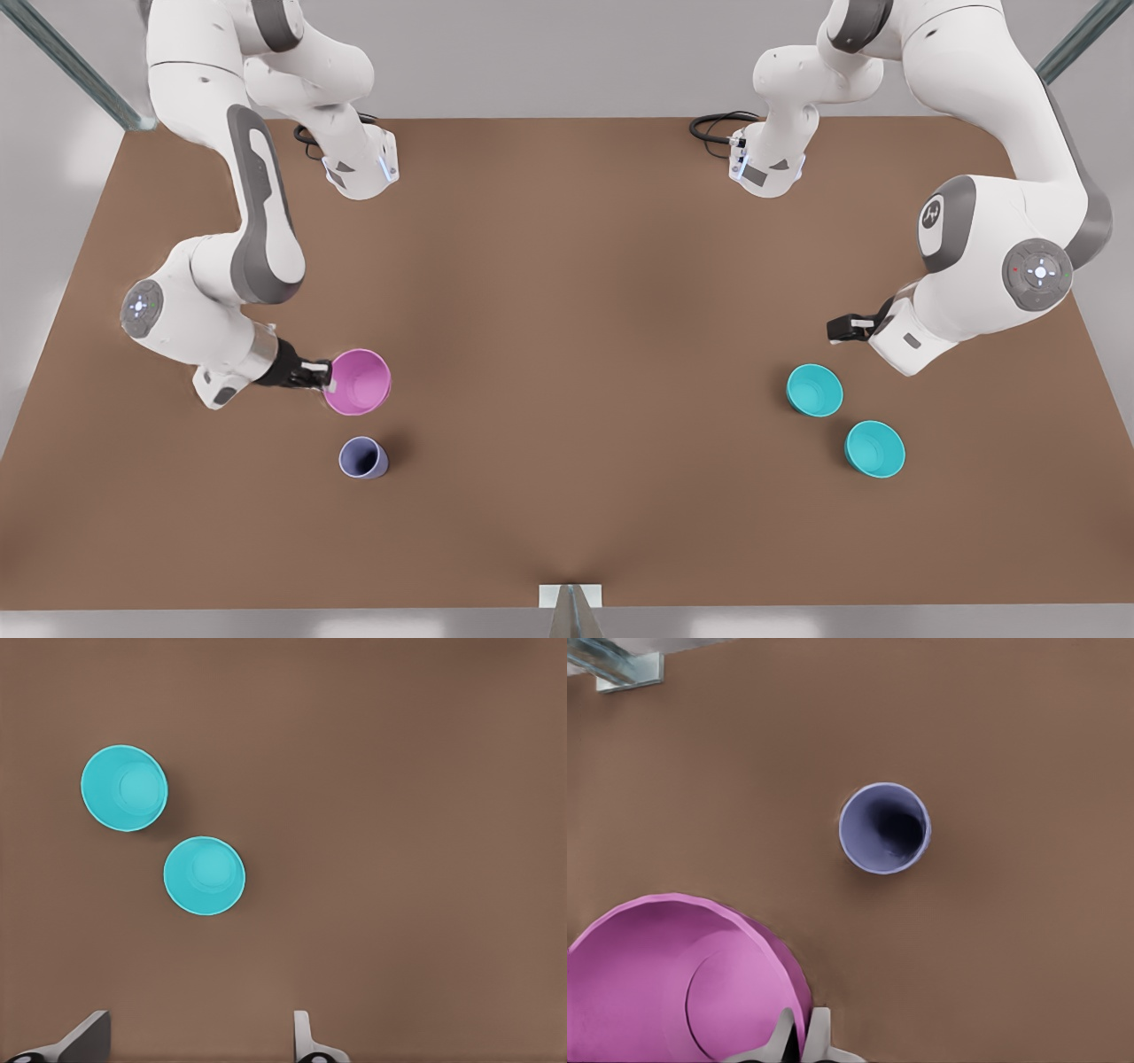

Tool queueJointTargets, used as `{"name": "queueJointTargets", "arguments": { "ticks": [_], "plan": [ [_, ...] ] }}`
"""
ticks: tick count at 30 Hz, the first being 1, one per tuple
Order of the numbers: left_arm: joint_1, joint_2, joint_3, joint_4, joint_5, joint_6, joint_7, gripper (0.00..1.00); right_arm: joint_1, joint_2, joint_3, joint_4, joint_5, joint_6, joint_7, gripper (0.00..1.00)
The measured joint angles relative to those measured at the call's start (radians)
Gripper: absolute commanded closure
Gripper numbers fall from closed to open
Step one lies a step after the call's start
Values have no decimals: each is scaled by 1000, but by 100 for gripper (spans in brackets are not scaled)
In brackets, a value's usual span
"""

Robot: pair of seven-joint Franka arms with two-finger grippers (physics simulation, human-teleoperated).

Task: Stack the blue bowl on the pink bowl

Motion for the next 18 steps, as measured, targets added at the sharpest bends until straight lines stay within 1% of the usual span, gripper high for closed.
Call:
{"name": "queueJointTargets", "arguments": {
  "ticks": [3,5,6,10,14,15,16,17,18],
  "plan": [
    [0,0,0,1,0,0,0,0,147,203,0,277,59,-49,75,79],
    [1,0,0,1,0,0,0,0,245,337,0,405,77,-30,133,79],
    [0,0,0,1,0,0,0,0,288,394,-1,440,82,-7,162,79],
    [0,0,0,1,-1,0,0,0,403,561,-5,478,90,143,264,79],
    [1,-1,-1,1,-1,0,0,0,441,631,-4,476,93,280,346,79],
    [2,0,-1,1,0,0,0,0,443,638,-4,475,93,304,364,65],
    [2,0,-1,1,0,0,0,0,444,642,-4,475,91,324,382,31],
    [2,0,0,1,0,0,0,0,446,644,-4,475,89,341,400,0],
    [2,0,0,1,0,0,0,0,446,645,-4,475,88,356,417,0]
  ]
}}
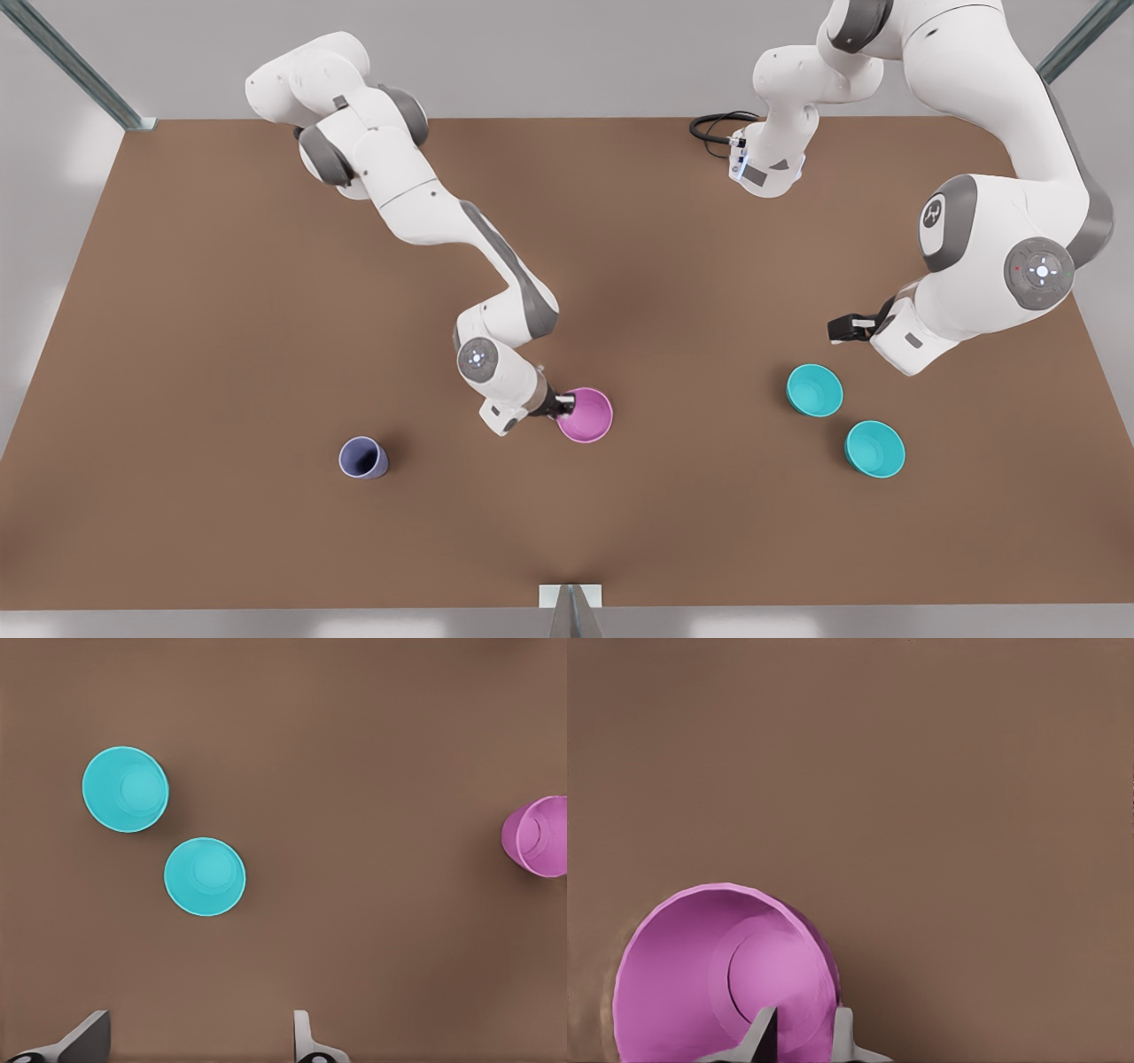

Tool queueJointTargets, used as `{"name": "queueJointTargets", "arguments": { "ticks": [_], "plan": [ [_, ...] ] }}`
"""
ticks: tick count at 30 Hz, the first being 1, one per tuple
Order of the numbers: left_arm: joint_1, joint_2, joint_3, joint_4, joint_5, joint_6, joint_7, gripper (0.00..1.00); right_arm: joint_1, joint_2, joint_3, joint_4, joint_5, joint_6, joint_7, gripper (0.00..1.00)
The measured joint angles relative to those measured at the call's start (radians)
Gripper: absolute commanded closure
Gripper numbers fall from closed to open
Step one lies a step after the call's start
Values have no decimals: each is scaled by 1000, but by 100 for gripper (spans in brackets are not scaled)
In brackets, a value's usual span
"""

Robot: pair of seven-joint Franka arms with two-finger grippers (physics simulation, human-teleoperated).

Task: Stack the blue bowl on the pink bowl

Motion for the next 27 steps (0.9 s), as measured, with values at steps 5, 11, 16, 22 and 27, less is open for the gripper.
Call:
{"name": "queueJointTargets", "arguments": {
  "ticks": [5,11,16,22,27],
  "plan": [
    [1,0,0,0,1,0,0,0,-14,-51,-5,-15,6,38,69,0],
    [2,14,0,0,0,0,0,0,-174,-264,-252,-61,-36,-305,88,0],
    [122,221,3,-45,-31,73,20,0,-203,-541,-559,-320,-121,-584,-67,0],
    [235,345,29,-284,-151,452,114,0,-180,-716,-570,-329,-246,-800,-268,0],
    [255,362,30,-357,-177,606,184,0,-562,-982,-93,-445,-443,-878,-343,0]
  ]
}}
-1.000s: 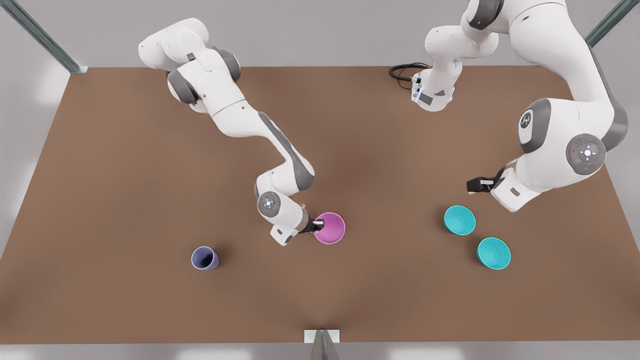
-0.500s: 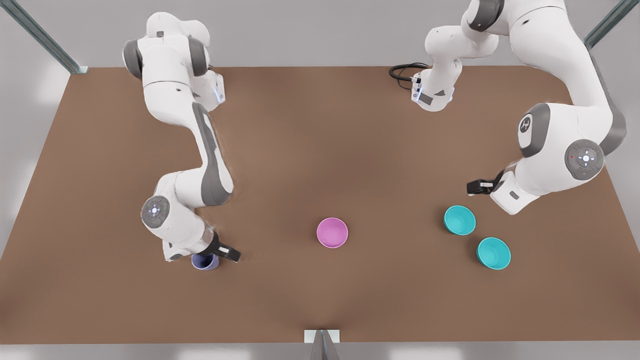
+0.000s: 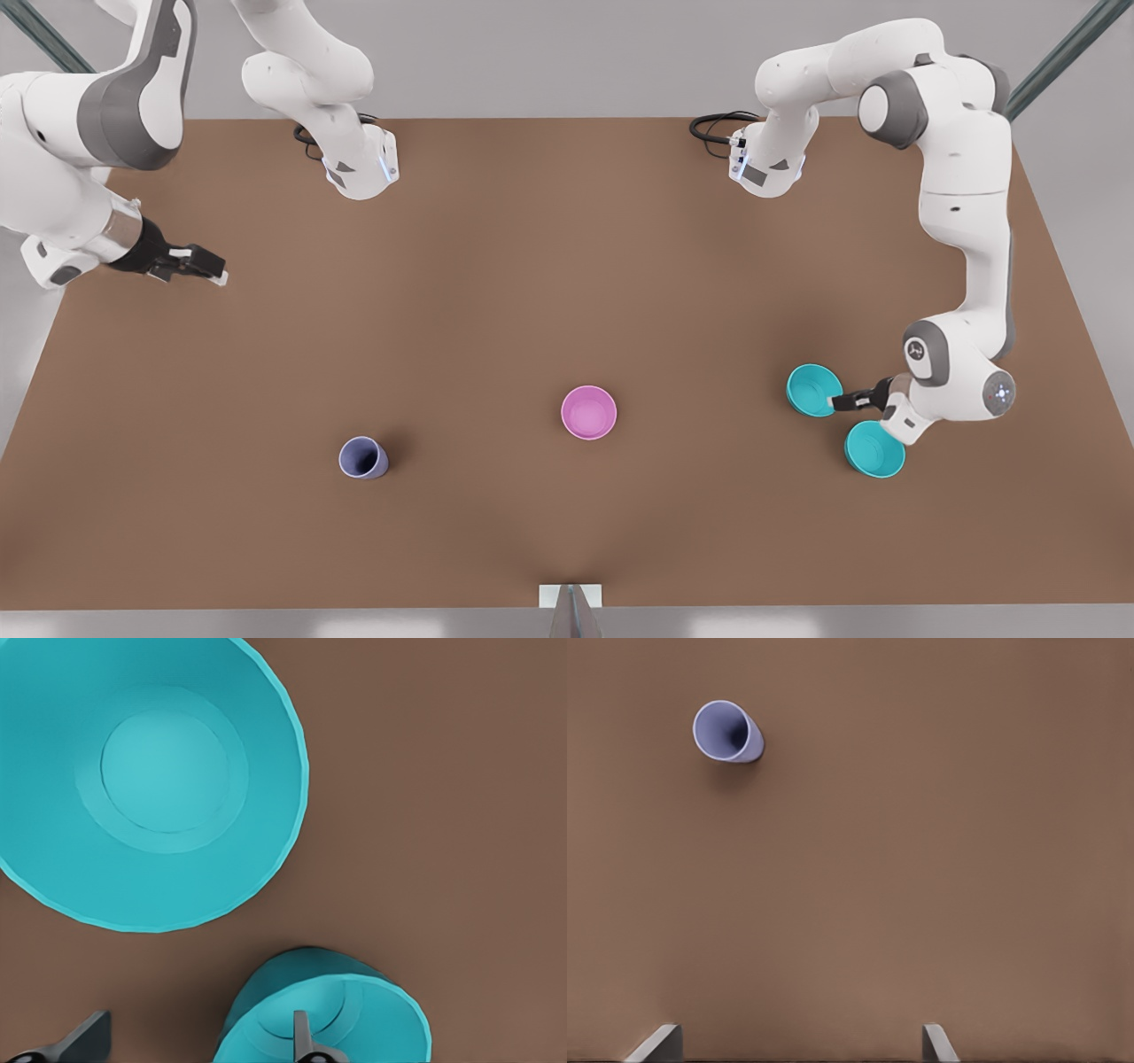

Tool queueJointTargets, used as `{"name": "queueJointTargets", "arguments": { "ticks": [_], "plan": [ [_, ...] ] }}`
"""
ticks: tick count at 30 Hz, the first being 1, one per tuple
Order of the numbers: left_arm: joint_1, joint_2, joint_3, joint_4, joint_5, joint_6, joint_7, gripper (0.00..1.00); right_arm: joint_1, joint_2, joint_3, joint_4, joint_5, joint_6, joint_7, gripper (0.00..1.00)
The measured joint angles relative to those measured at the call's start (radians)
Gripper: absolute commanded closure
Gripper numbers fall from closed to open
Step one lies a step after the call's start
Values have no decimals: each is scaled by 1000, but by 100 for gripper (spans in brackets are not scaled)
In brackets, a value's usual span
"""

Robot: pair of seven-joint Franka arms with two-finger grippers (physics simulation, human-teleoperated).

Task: Stack the blue bowl on the pink bowl

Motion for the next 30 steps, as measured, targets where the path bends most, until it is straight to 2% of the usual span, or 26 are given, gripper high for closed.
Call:
{"name": "queueJointTargets", "arguments": {
  "ticks": [1,2,3,4,5,6,9,14,16,19,22,27,30],
  "plan": [
    [-1,-2,0,-20,-2,18,14,0,-12,10,10,-2,-14,-7,-11,0],
    [-3,-3,-1,-32,-4,33,27,8,-17,17,13,-3,-25,-14,-20,0],
    [-6,-4,-1,-39,-6,46,39,46,-21,22,15,1,-34,-19,-30,0],
    [-8,-5,-1,-43,-7,56,49,61,-22,32,14,11,-40,-23,-38,0],
    [-10,-5,-2,-46,-8,64,58,67,-18,45,7,21,-41,-28,-46,0],
    [-12,-5,-2,-47,-10,71,67,77,-19,74,2,49,-36,-34,-55,0],
    [-13,-10,-4,-48,-22,86,85,79,-32,178,7,154,-22,-61,-76,0],
    [-28,-33,-14,-48,-30,98,96,79,-19,207,7,177,0,-86,-102,0],
    [-81,-78,-16,-48,-47,84,86,79,-20,211,7,177,4,-91,-111,0],
    [-249,-146,-19,-29,-62,42,43,79,-19,214,7,177,6,-96,-122,0],
    [-445,-88,-20,178,-68,16,-39,79,-18,216,7,177,7,-99,-132,0],
    [-677,137,3,550,-52,-21,-184,79,-18,217,7,177,8,-102,-145,0],
    [-708,184,9,617,-42,-55,-267,79,-18,217,7,177,7,-103,-151,0]
  ]
}}
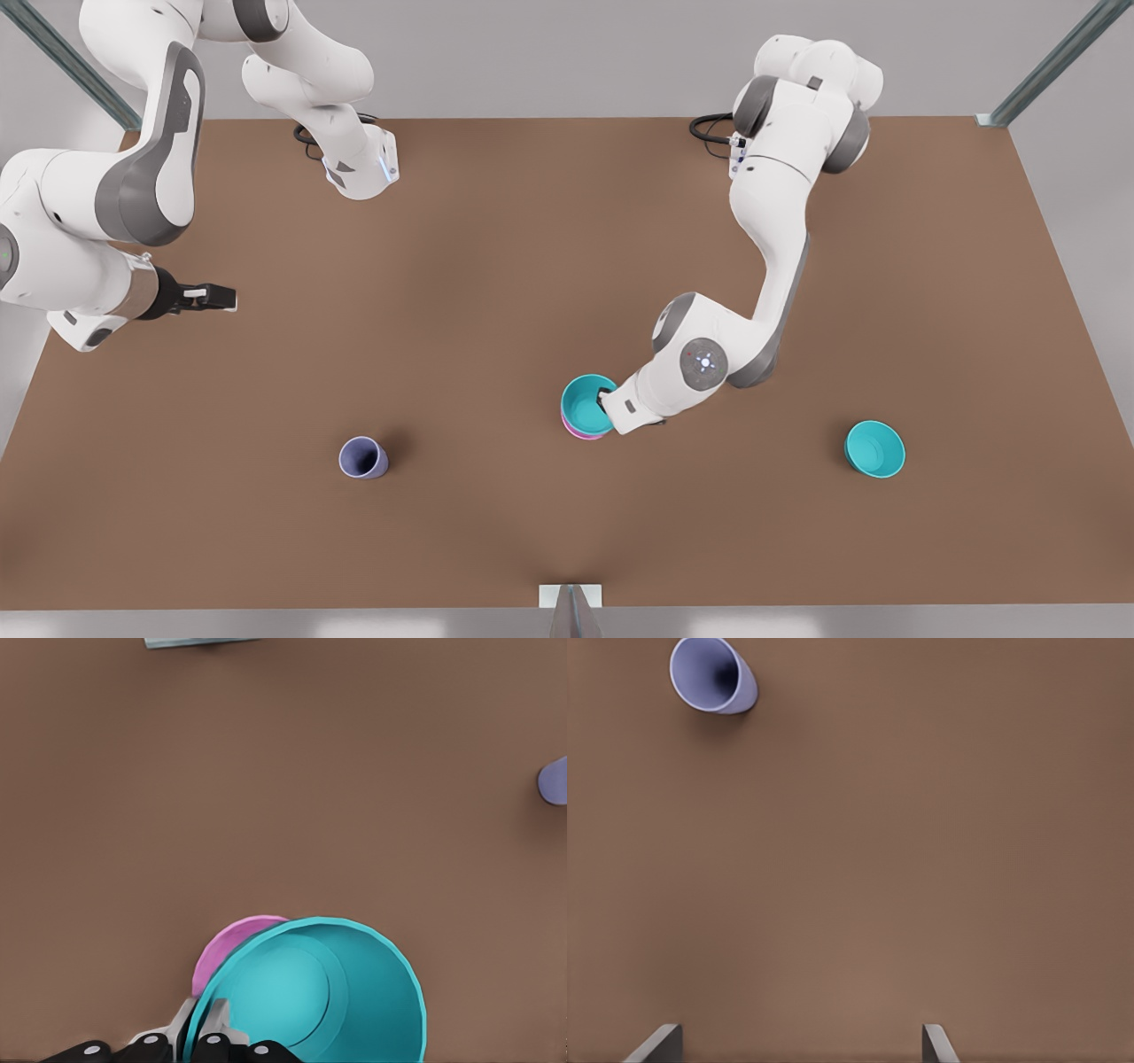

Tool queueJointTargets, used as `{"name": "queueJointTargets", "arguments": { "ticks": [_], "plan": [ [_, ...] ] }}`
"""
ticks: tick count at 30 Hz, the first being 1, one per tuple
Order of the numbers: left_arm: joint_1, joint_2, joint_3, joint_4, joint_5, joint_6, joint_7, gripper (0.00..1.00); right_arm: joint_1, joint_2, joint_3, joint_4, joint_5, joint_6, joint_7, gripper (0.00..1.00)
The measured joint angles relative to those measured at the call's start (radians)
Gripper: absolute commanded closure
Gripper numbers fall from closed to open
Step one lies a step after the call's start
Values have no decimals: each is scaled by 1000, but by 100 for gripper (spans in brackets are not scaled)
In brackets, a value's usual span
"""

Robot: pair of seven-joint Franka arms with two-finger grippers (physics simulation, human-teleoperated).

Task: Stack the blue bowl on the pink bowl

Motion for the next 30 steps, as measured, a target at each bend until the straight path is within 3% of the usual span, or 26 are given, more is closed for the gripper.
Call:
{"name": "queueJointTargets", "arguments": {
  "ticks": [27,28,29,30],
  "plan": [
    [-6,112,-5,5,-16,-51,-350,79,2,6,0,0,-1,0,-26,0],
    [-6,112,-5,6,-18,-50,-354,18,2,6,0,0,-1,0,-27,0],
    [-5,111,-5,7,-22,-49,-357,0,2,6,0,0,-1,0,-27,0],
    [-2,108,-4,8,-30,-48,-358,0,2,6,0,0,-1,0,-28,0]
  ]
}}
